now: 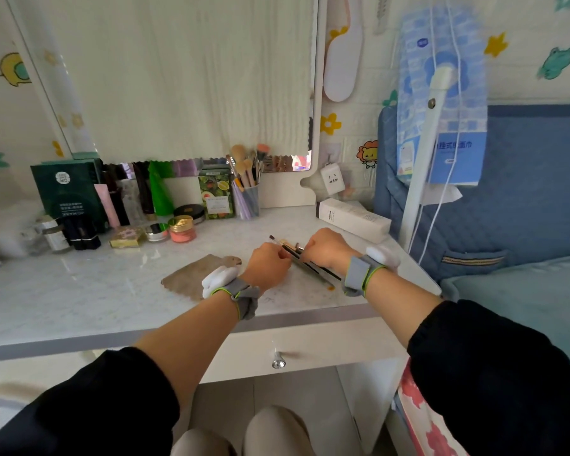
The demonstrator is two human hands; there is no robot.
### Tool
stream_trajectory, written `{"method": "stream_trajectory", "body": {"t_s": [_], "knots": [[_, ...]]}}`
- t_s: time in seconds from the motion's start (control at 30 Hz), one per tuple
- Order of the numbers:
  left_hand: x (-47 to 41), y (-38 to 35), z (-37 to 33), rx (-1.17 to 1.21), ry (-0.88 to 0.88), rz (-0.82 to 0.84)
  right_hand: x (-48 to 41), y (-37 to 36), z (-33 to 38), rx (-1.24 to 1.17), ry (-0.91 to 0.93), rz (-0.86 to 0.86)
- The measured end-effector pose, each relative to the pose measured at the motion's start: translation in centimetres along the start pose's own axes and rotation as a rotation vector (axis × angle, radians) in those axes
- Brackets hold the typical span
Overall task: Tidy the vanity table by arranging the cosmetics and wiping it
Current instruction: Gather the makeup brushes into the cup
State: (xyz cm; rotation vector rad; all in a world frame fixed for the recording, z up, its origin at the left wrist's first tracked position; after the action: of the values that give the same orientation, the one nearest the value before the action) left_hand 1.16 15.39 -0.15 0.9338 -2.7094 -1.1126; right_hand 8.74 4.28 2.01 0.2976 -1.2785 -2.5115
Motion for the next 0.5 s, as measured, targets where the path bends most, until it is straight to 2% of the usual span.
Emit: {"method": "stream_trajectory", "body": {"t_s": [0.3,0.5], "knots": [[0.7,0.4,0.4,-0.044,-0.021,-0.01,1.9,-0.5,0.8,0.253,0.1,0.014],[0.8,0.7,0.7,-0.03,-0.021,-0.017,1.3,-0.7,1.3,0.334,0.113,0.115]]}}
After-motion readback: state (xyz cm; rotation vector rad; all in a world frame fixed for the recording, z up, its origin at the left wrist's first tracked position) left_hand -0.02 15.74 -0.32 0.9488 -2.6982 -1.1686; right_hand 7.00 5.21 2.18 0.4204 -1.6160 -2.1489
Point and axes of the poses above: each hand's wrist, its own x-axis away from the middle knuckle, its own y-axis out of the back of the hand, z = x × y, the point moved 4 cm from there along -x, towards the middle knuckle, and after that the axes turned 9 degrees about -z, right-handed, at the moved point
